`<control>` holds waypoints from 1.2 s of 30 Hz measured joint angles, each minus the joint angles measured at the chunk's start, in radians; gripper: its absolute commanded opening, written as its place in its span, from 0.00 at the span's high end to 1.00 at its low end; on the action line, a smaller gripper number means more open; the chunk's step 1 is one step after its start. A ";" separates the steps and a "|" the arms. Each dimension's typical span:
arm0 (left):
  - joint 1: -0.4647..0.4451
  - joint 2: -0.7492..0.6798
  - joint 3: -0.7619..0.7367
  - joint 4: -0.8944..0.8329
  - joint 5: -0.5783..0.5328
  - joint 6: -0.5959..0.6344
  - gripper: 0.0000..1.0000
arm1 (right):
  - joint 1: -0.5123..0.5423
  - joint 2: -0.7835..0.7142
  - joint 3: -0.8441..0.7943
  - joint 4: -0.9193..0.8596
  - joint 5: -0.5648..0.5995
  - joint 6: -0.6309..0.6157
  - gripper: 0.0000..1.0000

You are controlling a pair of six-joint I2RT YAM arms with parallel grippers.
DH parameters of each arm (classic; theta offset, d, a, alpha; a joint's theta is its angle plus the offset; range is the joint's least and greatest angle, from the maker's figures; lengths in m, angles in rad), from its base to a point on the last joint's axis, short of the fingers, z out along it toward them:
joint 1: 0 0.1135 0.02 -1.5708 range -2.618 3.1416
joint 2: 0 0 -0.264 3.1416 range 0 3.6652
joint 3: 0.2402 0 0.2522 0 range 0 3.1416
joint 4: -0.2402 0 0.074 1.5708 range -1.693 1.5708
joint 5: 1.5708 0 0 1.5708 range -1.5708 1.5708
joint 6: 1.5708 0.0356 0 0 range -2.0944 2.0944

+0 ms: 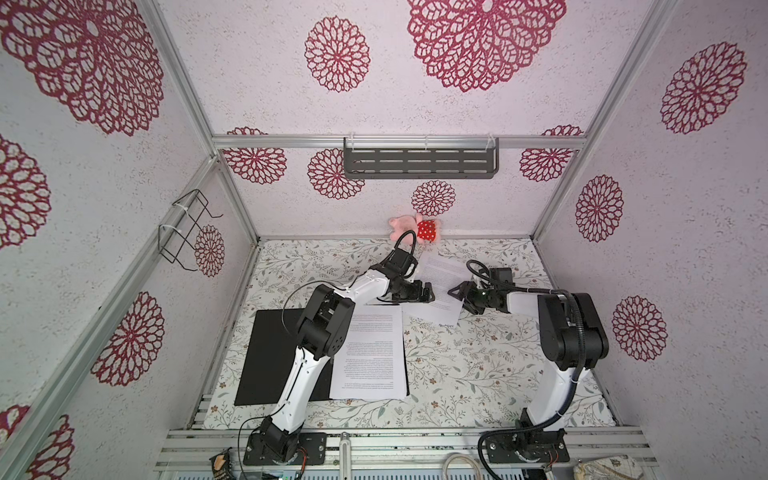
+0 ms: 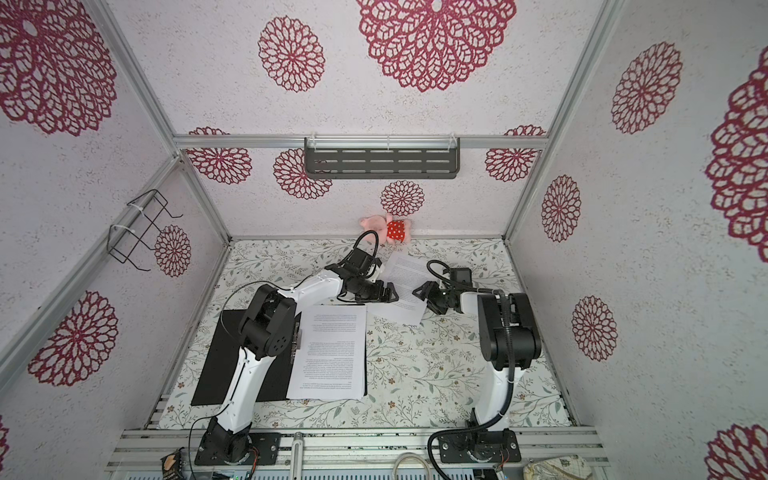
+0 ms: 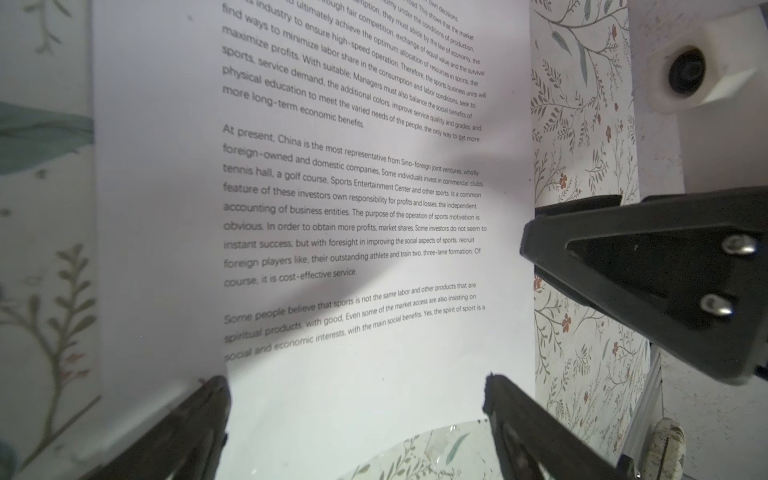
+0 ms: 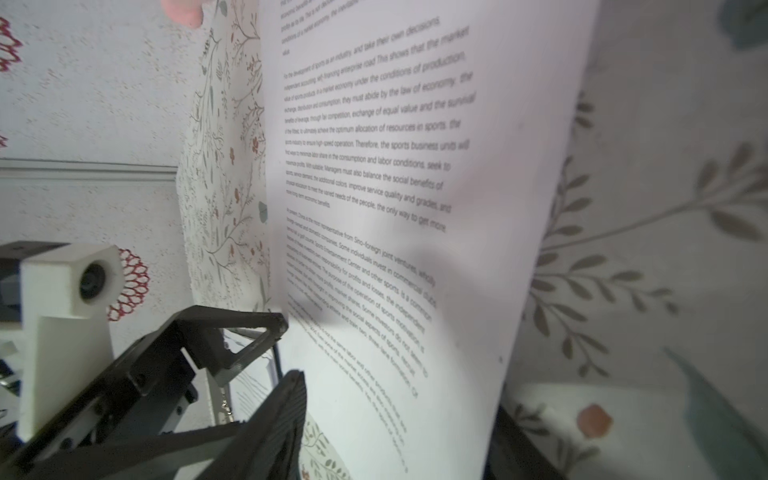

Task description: Put the files into the folder

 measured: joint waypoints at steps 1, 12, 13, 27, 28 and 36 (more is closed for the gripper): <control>0.002 0.000 -0.001 0.002 0.008 -0.003 0.01 | 0.000 0.000 0.000 0.000 0.003 0.005 0.60; 0.014 0.000 0.003 -0.001 0.043 -0.010 0.01 | 0.000 0.003 -0.003 0.009 0.034 0.039 0.96; 0.016 0.001 0.007 -0.006 0.046 -0.010 0.01 | 0.000 0.003 -0.004 0.010 0.039 0.041 1.00; 0.158 -0.250 -0.156 0.103 0.195 -0.104 0.01 | 0.000 -0.178 -0.085 -0.048 0.084 0.025 1.00; 0.167 -0.317 -0.202 0.148 0.203 -0.123 0.01 | 0.000 -0.201 -0.084 -0.057 0.088 0.019 1.00; 0.214 -0.729 -0.504 0.317 0.211 -0.177 0.01 | 0.004 -0.318 -0.059 -0.200 0.134 -0.062 1.00</control>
